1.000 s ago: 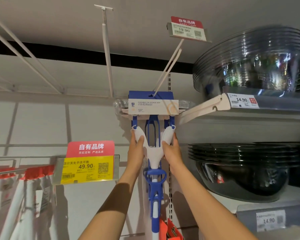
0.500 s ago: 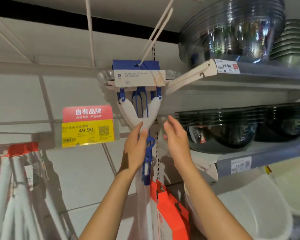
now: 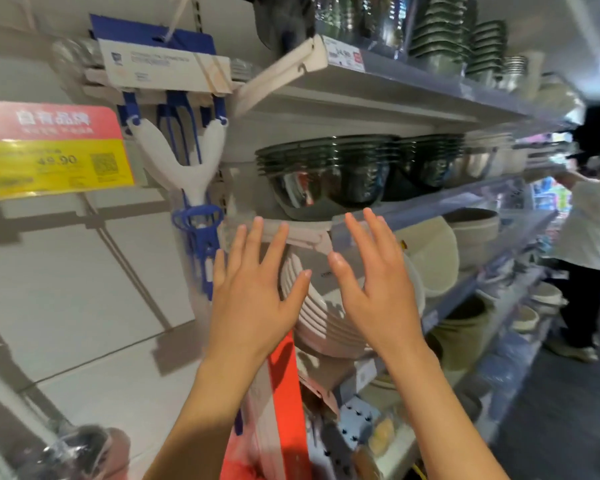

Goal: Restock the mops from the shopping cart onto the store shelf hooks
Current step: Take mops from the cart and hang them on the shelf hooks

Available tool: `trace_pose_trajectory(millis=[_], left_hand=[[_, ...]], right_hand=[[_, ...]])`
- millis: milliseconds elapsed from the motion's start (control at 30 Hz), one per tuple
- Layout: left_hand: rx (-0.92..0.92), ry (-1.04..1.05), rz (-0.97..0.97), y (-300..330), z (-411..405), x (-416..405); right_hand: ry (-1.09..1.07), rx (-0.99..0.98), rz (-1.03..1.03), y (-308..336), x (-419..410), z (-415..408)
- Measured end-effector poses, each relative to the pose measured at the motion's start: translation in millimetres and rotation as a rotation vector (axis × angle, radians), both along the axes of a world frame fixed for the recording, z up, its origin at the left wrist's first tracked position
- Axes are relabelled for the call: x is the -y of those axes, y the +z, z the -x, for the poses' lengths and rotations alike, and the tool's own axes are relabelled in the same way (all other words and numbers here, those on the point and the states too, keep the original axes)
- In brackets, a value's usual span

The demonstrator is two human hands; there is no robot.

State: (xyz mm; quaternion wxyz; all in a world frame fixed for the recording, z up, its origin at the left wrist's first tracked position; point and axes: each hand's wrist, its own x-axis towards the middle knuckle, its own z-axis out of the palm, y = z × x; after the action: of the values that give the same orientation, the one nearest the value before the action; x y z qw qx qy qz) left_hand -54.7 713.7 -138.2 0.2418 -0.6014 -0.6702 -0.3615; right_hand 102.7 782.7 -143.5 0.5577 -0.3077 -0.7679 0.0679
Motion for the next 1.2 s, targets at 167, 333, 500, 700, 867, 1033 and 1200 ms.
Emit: trace_pose_trajectory(millis=[167,333,500,700,867,1033,1200], left_hand=[[-0.063,-0.079,0.049,-25.4,-50.3,10.7],[-0.071,-0.219,0.076,-53.4,-115.2,21.9],[-0.046,-0.378,0.133,-82.9,-194.5,51.2],[-0.014,-0.600,0.221,-119.6,-289.6,104.8],[-0.007,-0.764,0.354,-155.4,-356.5,147.8],[-0.037,-0.899,0.481,-190.6,-420.1,181.2],[-0.092,-1.020,0.585,-211.9,-474.5,203.6]], right_hand=[[-0.195,0.087,0.020,-28.6,28.3,-59.3],[-0.357,0.110,0.071,-53.9,68.1,-131.5],[-0.517,0.137,0.153,-83.5,127.9,-210.3],[-0.685,0.133,0.253,-128.1,213.3,-298.4],[-0.792,0.081,0.366,-163.9,281.9,-355.0],[-0.919,0.049,0.456,-191.8,341.4,-401.8],[-1.030,0.026,0.541,-218.9,377.6,-439.6]])
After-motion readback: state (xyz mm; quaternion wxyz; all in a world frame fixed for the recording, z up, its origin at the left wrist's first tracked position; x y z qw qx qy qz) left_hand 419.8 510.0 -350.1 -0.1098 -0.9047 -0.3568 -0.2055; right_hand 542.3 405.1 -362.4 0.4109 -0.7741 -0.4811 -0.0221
